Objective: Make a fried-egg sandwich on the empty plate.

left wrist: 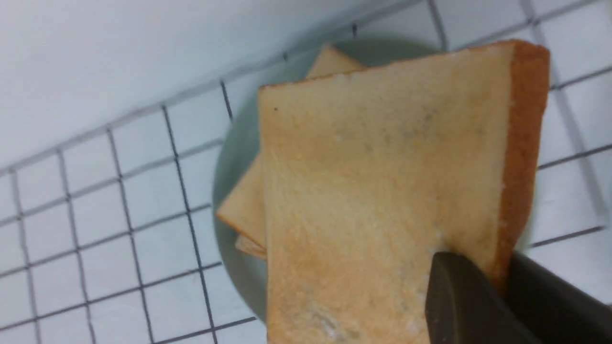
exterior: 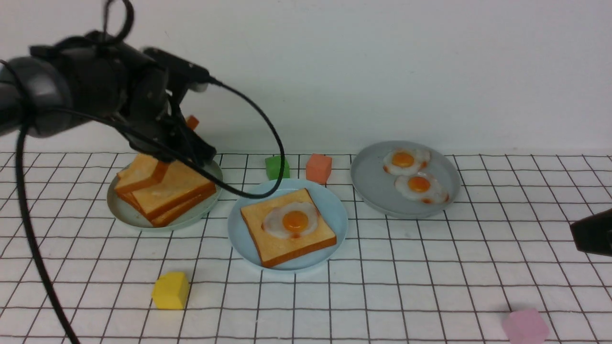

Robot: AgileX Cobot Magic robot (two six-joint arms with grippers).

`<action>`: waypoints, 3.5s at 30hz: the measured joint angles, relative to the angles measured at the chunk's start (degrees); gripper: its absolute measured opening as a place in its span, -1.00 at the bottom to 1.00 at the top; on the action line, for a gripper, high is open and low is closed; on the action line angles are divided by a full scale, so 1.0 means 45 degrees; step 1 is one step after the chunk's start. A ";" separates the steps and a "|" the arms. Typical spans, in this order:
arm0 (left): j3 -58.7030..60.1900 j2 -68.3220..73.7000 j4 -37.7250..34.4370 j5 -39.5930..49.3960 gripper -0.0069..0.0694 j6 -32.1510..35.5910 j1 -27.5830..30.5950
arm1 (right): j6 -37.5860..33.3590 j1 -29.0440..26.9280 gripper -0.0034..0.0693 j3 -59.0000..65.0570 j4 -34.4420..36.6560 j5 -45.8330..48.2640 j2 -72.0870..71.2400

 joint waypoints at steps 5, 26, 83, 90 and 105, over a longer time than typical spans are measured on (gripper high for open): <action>0.0000 -0.0515 -0.0397 0.0049 -0.65 0.0787 -0.1580 | 0.0000 0.0000 -0.80 0.0000 -0.0122 0.0213 -0.0040; 0.0038 0.2062 -0.0469 -0.0743 -0.65 0.3704 -0.4310 | 0.0009 0.0000 -0.80 0.0012 -0.1131 0.1199 -0.4327; 0.0038 0.0981 -0.2374 0.1838 0.12 0.5322 -0.4384 | 0.0009 0.0000 -0.77 0.0012 -0.1182 0.1302 -0.4340; 0.0105 -0.3018 -0.2555 0.2173 -0.75 0.1599 -0.5310 | 0.0281 0.0000 -0.75 0.0012 -0.1182 0.1400 -0.4340; 1.1079 -1.6091 -0.4153 -0.4173 -0.85 0.0083 -0.6097 | 0.2579 0.0000 -0.89 0.0012 -0.3314 0.2890 -0.6820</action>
